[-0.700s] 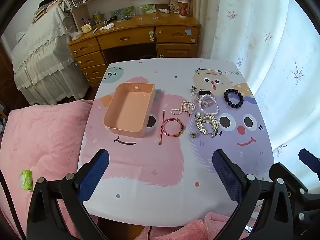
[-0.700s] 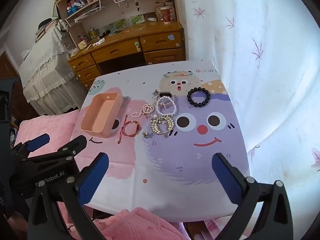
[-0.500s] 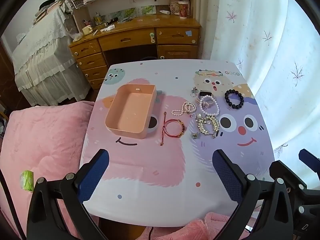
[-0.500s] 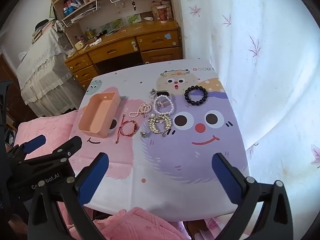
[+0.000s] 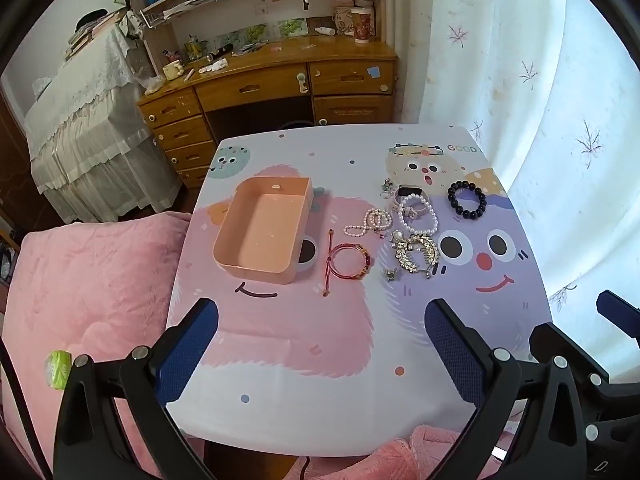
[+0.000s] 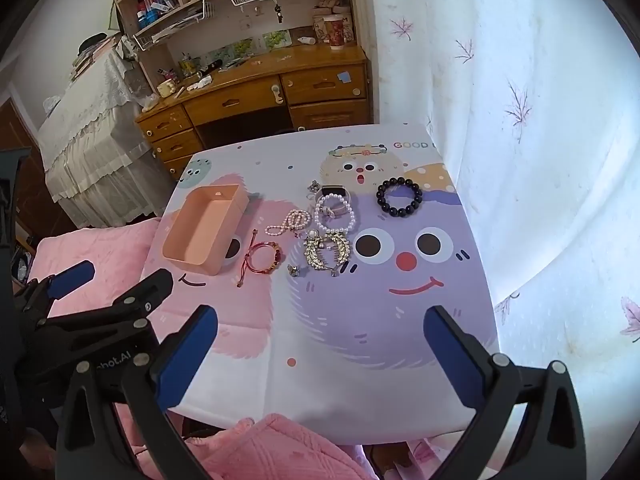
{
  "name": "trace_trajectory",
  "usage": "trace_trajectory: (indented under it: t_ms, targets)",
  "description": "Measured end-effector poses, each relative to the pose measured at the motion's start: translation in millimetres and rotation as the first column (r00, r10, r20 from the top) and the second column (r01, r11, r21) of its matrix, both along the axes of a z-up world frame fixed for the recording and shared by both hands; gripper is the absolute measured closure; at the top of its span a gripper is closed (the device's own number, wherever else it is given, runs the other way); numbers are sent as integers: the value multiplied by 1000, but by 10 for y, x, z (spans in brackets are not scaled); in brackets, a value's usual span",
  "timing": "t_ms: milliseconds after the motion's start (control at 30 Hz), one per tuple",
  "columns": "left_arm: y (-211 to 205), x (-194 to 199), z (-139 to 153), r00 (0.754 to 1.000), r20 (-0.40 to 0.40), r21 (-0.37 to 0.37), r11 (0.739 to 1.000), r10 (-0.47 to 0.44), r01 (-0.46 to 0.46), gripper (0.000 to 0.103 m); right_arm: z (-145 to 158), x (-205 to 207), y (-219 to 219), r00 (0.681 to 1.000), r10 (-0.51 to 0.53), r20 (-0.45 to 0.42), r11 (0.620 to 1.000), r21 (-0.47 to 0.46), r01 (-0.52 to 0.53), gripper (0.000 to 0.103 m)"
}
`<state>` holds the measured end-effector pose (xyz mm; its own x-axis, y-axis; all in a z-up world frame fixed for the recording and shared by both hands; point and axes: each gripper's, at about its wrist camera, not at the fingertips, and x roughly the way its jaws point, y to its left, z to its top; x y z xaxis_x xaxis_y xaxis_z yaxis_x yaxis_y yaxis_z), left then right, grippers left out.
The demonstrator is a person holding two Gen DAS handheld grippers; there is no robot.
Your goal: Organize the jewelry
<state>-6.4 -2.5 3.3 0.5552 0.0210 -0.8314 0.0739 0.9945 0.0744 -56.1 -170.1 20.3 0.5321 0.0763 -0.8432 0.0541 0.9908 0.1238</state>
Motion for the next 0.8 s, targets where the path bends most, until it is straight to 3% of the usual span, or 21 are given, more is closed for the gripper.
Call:
trace_trajectory:
  t_ms: [800]
  targets:
    - [41,27,82,1000,11,-14,1000,0,0,1,41,27,-13,1000,-7,5,1000,-19,8,0]
